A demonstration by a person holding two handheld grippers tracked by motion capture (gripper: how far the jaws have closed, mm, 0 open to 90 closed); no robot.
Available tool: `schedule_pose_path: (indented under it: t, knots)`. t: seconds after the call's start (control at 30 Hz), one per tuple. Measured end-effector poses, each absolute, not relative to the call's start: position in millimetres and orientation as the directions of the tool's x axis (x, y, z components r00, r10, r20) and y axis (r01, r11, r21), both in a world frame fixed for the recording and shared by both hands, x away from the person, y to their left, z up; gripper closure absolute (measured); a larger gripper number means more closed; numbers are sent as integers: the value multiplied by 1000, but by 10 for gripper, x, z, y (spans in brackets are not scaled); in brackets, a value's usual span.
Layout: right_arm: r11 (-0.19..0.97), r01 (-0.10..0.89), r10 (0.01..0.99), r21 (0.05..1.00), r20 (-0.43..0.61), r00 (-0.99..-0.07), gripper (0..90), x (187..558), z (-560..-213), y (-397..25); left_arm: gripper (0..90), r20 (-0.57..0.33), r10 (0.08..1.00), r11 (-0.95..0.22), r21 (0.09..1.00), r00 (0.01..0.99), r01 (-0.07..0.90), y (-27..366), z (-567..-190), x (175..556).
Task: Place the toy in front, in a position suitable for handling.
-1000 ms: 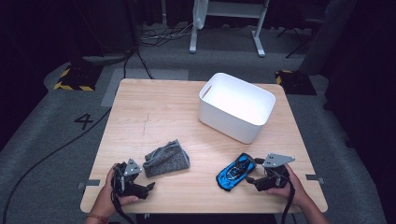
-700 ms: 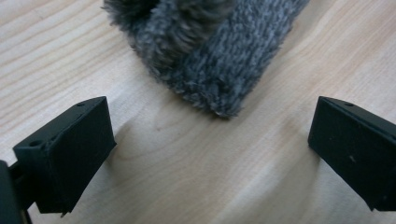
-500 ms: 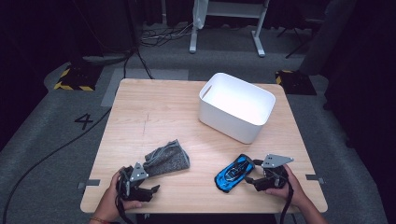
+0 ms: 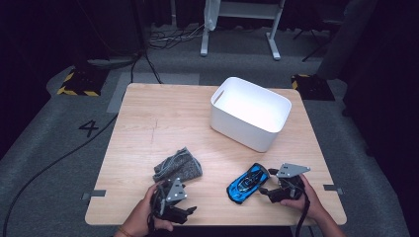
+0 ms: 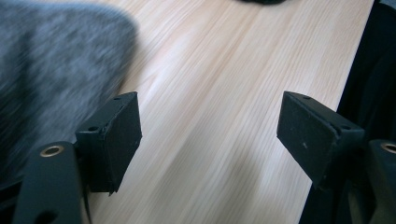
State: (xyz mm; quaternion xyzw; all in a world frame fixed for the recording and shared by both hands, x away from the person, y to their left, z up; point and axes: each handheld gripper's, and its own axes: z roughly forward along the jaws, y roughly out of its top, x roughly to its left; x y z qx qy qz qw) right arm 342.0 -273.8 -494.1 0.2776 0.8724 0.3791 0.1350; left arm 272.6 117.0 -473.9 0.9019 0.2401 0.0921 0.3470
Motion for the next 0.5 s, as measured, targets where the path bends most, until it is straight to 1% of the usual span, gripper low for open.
schedule_pose_path:
  t: [0.03, 0.13, 0.23, 0.33, 0.4, 0.47, 0.5]
  knots:
    - [558, 383, 587, 736, -25, -809, 171, 3419, -4942, -2736, 224, 4, 496, -644, 673, 868, 365, 1104, -4748, 2737]
    - [563, 384, 589, 732, -30, -808, 171, 3409, -4939, -2731, 243, -25, 482, -617, 700, 876, 359, 927, -4745, 2794]
    - [562, 387, 590, 731, -27, -807, 169, 3403, -4943, -2729, 226, -59, 458, -615, 700, 887, 364, 710, -4753, 2861]
    - [561, 388, 592, 731, -27, -805, 168, 3401, -4943, -2728, 210, -49, 440, -641, 682, 897, 352, 474, -4786, 2892]
    - [557, 388, 593, 734, -25, -805, 168, 3403, -4948, -2730, 201, -63, 430, -635, 688, 901, 351, 341, -4813, 2920]
    - [557, 388, 593, 734, -24, -805, 169, 3403, -4948, -2731, 176, -65, 431, -635, 687, 900, 354, 294, -4824, 2930]
    - [558, 387, 592, 734, -25, -806, 168, 3404, -4948, -2730, 174, -44, 439, -654, 670, 898, 352, 161, -4863, 2944]
